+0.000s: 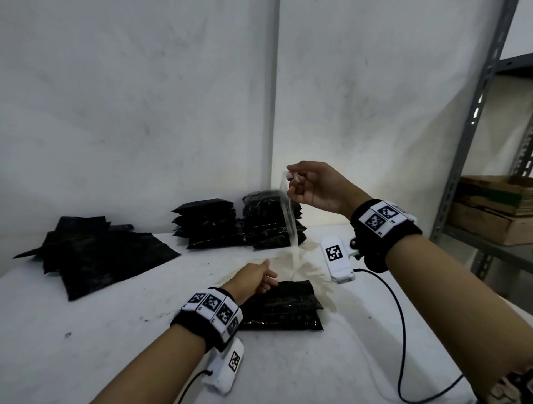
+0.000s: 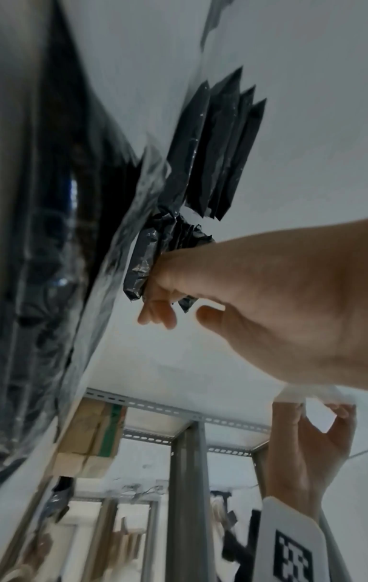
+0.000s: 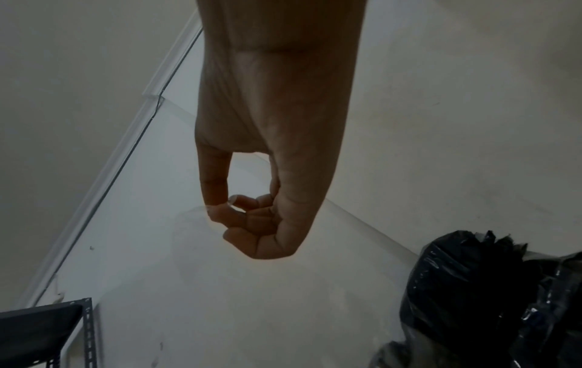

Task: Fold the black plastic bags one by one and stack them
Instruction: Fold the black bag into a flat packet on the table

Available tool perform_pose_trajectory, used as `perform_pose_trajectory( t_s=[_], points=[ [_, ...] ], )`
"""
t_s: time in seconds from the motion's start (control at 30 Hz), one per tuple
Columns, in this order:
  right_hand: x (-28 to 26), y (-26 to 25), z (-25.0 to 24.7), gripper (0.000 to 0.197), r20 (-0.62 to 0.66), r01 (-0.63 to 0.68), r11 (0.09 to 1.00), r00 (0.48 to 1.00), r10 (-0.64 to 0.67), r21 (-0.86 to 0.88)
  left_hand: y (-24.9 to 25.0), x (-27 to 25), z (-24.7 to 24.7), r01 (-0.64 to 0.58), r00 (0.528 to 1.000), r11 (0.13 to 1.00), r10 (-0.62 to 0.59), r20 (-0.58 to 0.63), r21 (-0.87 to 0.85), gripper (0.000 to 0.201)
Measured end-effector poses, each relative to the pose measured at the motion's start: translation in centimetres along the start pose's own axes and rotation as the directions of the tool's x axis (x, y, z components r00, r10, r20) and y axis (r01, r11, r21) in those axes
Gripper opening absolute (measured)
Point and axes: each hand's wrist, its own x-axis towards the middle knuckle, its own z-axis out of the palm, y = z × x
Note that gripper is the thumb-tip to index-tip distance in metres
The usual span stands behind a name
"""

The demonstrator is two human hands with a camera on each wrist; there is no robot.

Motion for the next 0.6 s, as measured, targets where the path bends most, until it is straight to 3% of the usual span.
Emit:
perform_pose_trajectory(
  t_s=[0.1,0.2,0.33,0.47,0.6],
  points=[
    [0.1,-0.2,0.4,0.017,0.025,-0.003,0.999,1.0,0.002,0.039,0.8,-0.5,0.0,0.194,0.971,0.942,-0.144,0.193,-0.275,0.07],
    [0.2,-0.3,0.4,0.022,0.035,0.0,0.997,0.999,-0.003,0.071,1.3,-1.2,0.1,0.241,0.951,0.87,-0.123,0.285,-0.43,0.051],
    [-0.3,0.1,-0.4,0.017,0.018,0.002,0.996,1.0,-0.004,0.088,1.2,-1.4,-0.7,0.067,0.992,0.85,-0.002,0.123,-0.523,0.011],
    [-1.9,0.7,-2.6,0.009,-0.035,-0.025,0.999,0.999,0.026,0.027,0.0,-1.7,-4.6,-0.033,0.997,0.826,-0.014,-0.08,-0.563,0.007],
    [-4.0,2.4,-6.1,0.008,-0.138,-0.152,0.981,0.981,0.135,-0.121,-1.3,-3.1,-9.1,-0.035,0.984,0.891,-0.049,-0.172,-0.454,0.007]
  ],
)
